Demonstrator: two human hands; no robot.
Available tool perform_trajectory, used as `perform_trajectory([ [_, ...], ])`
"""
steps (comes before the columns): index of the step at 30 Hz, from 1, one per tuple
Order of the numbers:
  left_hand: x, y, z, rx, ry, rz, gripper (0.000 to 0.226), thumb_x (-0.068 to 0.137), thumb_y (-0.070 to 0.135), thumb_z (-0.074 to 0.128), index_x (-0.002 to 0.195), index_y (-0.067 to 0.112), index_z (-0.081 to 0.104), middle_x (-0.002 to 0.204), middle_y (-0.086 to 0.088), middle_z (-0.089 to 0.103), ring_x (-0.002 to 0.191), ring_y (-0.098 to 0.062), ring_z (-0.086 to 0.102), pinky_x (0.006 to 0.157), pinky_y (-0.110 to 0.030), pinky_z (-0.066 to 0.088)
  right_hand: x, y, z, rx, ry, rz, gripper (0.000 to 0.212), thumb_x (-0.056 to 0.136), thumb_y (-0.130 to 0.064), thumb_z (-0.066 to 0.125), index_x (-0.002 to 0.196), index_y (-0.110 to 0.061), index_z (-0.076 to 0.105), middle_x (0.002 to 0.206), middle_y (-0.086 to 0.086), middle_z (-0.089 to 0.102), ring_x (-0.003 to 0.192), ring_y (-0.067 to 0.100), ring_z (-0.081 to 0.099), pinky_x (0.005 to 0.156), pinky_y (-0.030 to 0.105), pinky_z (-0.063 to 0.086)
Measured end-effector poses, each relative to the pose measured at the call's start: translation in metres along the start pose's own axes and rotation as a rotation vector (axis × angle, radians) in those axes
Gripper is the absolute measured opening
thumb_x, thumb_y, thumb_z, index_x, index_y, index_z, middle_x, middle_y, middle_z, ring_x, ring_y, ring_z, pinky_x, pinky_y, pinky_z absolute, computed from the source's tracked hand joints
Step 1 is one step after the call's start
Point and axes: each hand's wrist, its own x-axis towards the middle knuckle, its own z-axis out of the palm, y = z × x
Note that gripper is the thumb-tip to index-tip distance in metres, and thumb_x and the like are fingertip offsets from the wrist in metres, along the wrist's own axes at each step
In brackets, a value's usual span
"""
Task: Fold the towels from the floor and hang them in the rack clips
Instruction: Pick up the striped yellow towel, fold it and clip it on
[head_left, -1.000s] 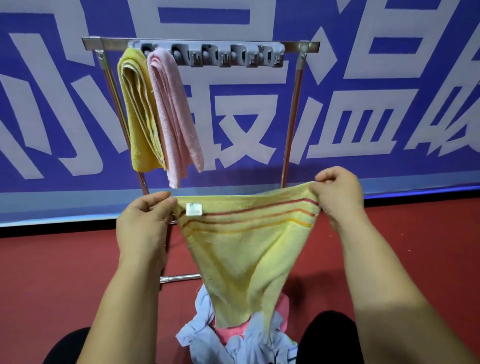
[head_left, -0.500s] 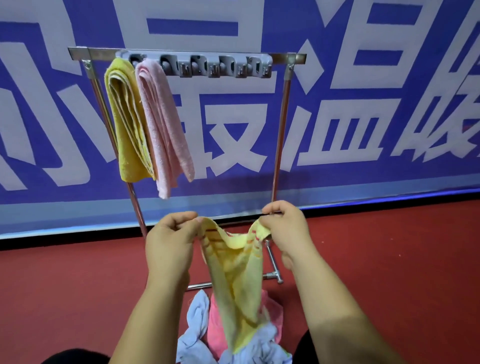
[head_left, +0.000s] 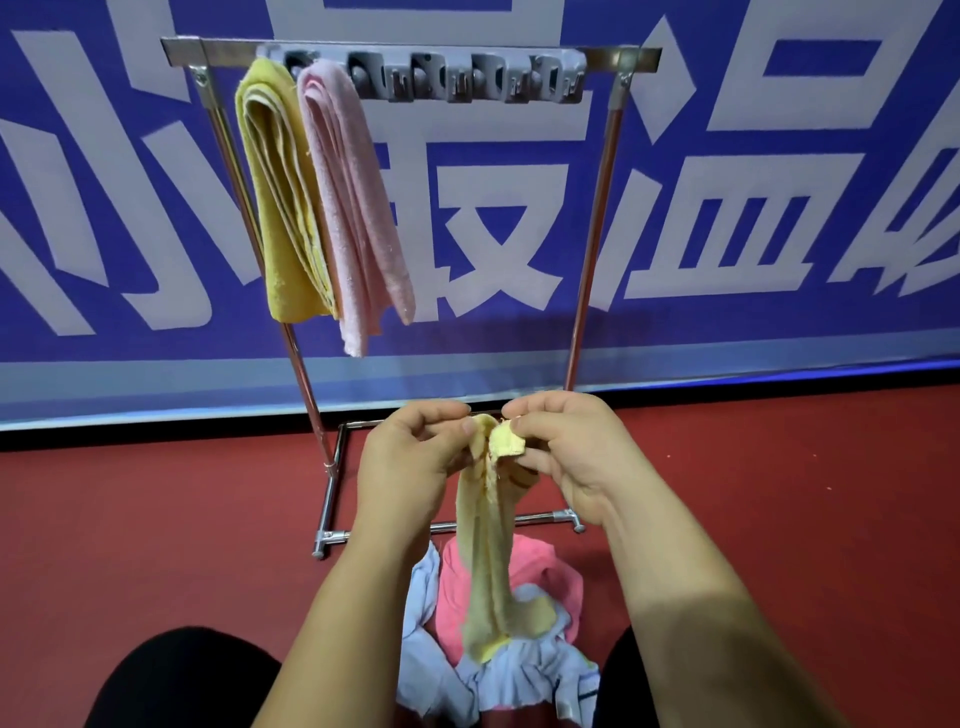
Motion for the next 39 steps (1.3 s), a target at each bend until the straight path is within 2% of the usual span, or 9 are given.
perform_trajectory([
  [4, -0.002, -0.006, 0.002, 0.018, -0.031, -0.001, 0.011, 0.092, 0.001, 0.077, 0.101, 0.008, 0.076, 0.091, -0.021, 0.079, 0.081, -0.029, 0.074, 0.093, -0.057, 0.06, -0.005, 0.004, 0.006, -0.081, 0.049, -0.018, 0.02, 0.091, 0.014, 0.062, 0.096, -0.004, 0.071, 0.086, 0.014, 0.071, 0.071, 0.021, 0.073, 0.069, 0.032, 0.063],
  [6, -0.003, -0.008, 0.003, 0.031, -0.033, 0.012, 0.01, 0.092, 0.002, 0.077, 0.1, 0.008, 0.076, 0.09, -0.021, 0.079, 0.08, -0.027, 0.074, 0.093, -0.058, 0.06, -0.007, 0.005, 0.009, -0.12, 0.073, -0.035, 0.022, 0.09, 0.014, 0.063, 0.094, -0.006, 0.07, 0.082, 0.011, 0.069, 0.071, 0.023, 0.07, 0.068, 0.037, 0.061],
  [10, -0.005, -0.011, 0.004, 0.072, -0.038, 0.047, 0.012, 0.092, 0.007, 0.079, 0.095, 0.018, 0.079, 0.089, -0.017, 0.08, 0.091, -0.037, 0.079, 0.095, -0.061, 0.06, -0.008, 0.008, 0.012, -0.16, 0.121, -0.062, 0.021, 0.088, 0.012, 0.066, 0.093, -0.008, 0.069, 0.083, 0.013, 0.07, 0.075, 0.027, 0.07, 0.081, 0.052, 0.063],
  [13, -0.005, -0.011, 0.004, 0.095, -0.039, 0.061, 0.015, 0.091, 0.009, 0.08, 0.092, 0.024, 0.08, 0.089, -0.014, 0.081, 0.094, -0.039, 0.079, 0.094, -0.061, 0.06, -0.009, 0.007, 0.014, -0.128, 0.128, -0.053, 0.016, 0.091, 0.009, 0.068, 0.092, -0.007, 0.069, 0.083, 0.012, 0.069, 0.069, 0.019, 0.072, 0.073, 0.042, 0.065],
  [16, -0.005, -0.009, 0.005, 0.109, -0.036, 0.074, 0.013, 0.091, 0.008, 0.08, 0.092, 0.021, 0.08, 0.089, -0.013, 0.081, 0.093, -0.038, 0.079, 0.094, -0.06, 0.061, -0.011, 0.005, 0.014, -0.055, 0.112, -0.01, 0.012, 0.097, 0.005, 0.063, 0.094, -0.005, 0.068, 0.07, 0.007, 0.065, 0.054, 0.005, 0.067, 0.067, 0.031, 0.066],
  [19, -0.007, -0.005, 0.006, 0.114, -0.021, 0.085, 0.012, 0.092, 0.005, 0.079, 0.093, 0.017, 0.079, 0.089, -0.011, 0.081, 0.092, -0.036, 0.079, 0.092, -0.056, 0.062, -0.015, 0.001, 0.014, 0.053, 0.071, 0.015, 0.009, 0.101, 0.004, 0.06, 0.097, -0.001, 0.067, 0.073, 0.009, 0.072, 0.059, 0.006, 0.073, 0.065, 0.027, 0.065],
  [28, -0.016, 0.002, 0.008, 0.198, 0.016, 0.14, 0.012, 0.092, 0.007, 0.078, 0.095, 0.019, 0.079, 0.088, -0.002, 0.08, 0.084, -0.021, 0.078, 0.083, -0.039, 0.065, -0.028, -0.002, 0.018, 0.221, 0.067, -0.017, 0.011, 0.102, 0.008, 0.057, 0.102, 0.003, 0.066, 0.081, 0.013, 0.076, 0.071, 0.013, 0.079, 0.066, 0.022, 0.063],
  [34, -0.019, 0.001, 0.008, 0.219, 0.009, 0.138, 0.013, 0.091, 0.009, 0.08, 0.097, 0.02, 0.078, 0.09, -0.002, 0.081, 0.088, -0.018, 0.078, 0.087, -0.037, 0.063, -0.033, 0.002, 0.023, 0.295, 0.069, -0.028, 0.016, 0.102, 0.009, 0.053, 0.1, 0.003, 0.067, 0.073, 0.008, 0.078, 0.075, 0.014, 0.08, 0.077, 0.025, 0.065],
  [39, -0.02, 0.002, 0.008, 0.23, -0.025, 0.128, 0.021, 0.086, 0.009, 0.085, 0.102, 0.02, 0.077, 0.095, 0.002, 0.082, 0.093, -0.013, 0.078, 0.089, -0.034, 0.063, -0.035, 0.002, 0.027, 0.292, 0.08, -0.04, 0.025, 0.103, 0.009, 0.048, 0.098, -0.003, 0.069, 0.089, 0.012, 0.077, 0.084, 0.014, 0.078, 0.082, 0.025, 0.063],
])
